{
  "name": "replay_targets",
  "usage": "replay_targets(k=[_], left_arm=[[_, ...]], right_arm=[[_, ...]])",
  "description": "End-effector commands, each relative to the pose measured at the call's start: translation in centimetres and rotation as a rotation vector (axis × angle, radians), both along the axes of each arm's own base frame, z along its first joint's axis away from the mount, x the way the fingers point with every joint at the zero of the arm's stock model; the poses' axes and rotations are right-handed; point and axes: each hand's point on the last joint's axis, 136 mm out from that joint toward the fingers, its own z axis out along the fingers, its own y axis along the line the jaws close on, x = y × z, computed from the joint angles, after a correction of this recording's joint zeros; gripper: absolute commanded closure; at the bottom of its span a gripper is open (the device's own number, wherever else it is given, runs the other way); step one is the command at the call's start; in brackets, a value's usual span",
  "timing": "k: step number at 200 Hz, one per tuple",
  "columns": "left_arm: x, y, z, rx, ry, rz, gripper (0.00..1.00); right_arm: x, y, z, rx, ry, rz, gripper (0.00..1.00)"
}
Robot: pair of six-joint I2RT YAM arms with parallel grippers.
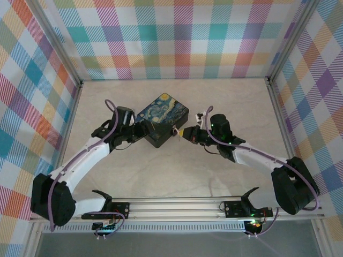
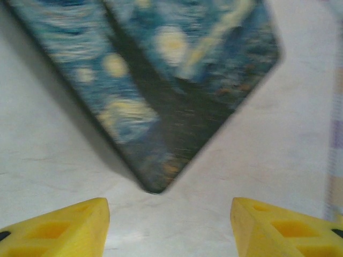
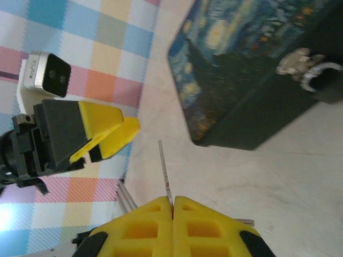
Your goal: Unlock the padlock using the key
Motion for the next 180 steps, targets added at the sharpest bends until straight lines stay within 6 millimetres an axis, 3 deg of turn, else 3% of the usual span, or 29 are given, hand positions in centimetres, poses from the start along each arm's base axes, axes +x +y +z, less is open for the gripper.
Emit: replay_targets(k=[1, 24, 57, 110, 155, 180], left_arm=[[0.0, 2.8, -2.0, 0.174, 0.087, 0.094, 0.37], [1.0, 2.5, -3.4, 0.171, 0.092, 0.115, 0.36], [3.2, 0.7, -3.8, 0.105, 0.066, 0.102, 0.37], [5.6, 0.4, -5.1, 0.105, 0.041, 0.118, 0.41], [6.0, 3.8, -7.1, 0.126, 0.066, 0.197, 0.61], [7.6, 4.2, -6.8, 0.079, 0.014, 0.167, 0.67]], right_arm=[[-0.5, -0.8, -0.5, -0.096, -0.022, 0.025, 1.00], [-0.7, -1.0, -0.5, -0.102, -0.023, 0.027, 1.00], [-0.9, -0.7, -0.7, -0.091, -0.004, 0.042, 1.00], [-0.9, -0.3, -1.0, -0.077, 0.015, 0.054, 1.00], [-1.0, -0.3, -1.2, -0.081, 0.025, 0.061, 1.00], [-1.0, -0.2, -1.4, -0.078, 0.032, 0.064, 1.00]])
